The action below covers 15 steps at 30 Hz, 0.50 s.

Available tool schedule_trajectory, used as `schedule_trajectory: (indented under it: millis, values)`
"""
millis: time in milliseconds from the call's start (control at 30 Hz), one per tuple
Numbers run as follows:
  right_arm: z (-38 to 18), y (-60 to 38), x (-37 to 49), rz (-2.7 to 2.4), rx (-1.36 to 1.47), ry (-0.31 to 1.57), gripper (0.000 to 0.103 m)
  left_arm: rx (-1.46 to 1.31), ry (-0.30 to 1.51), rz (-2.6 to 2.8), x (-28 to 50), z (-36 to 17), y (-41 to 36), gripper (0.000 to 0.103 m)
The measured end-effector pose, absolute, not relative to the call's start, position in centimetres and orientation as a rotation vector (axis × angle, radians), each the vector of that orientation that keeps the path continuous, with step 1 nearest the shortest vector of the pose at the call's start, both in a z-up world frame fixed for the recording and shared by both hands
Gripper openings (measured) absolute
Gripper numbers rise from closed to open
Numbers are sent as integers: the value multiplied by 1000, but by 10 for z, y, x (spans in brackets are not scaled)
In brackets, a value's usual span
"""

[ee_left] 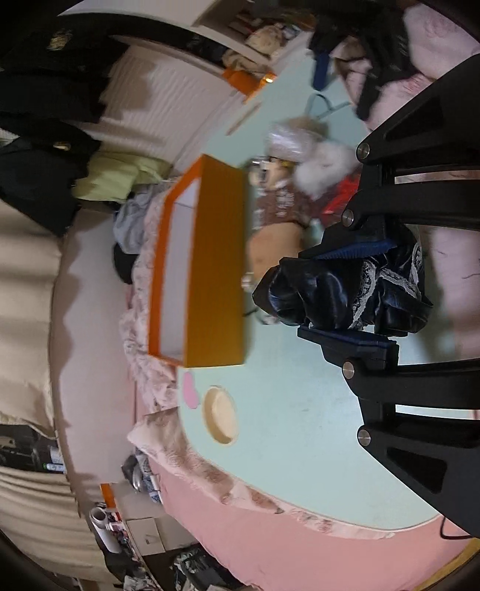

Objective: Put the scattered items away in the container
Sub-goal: 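Grasp the black lace cloth with the left gripper while the right gripper grasps the beige fluffy pompom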

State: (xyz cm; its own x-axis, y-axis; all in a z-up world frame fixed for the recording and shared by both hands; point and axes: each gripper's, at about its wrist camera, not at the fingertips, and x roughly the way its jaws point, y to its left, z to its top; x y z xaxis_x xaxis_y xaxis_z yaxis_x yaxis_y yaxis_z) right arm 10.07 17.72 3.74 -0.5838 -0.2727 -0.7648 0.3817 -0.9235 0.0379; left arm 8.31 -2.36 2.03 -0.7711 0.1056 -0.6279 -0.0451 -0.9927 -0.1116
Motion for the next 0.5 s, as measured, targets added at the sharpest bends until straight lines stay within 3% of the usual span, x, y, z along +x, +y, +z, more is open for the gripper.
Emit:
schedule_trajectory:
  millis: [200, 500]
  values:
    - [47, 169, 92, -2483, 1168, 206, 78, -970, -93, 2937, 91, 25, -21, 34]
    - [54, 142, 56, -2460, 1152, 286, 78, -972, -84, 2954, 91, 26, -21, 34]
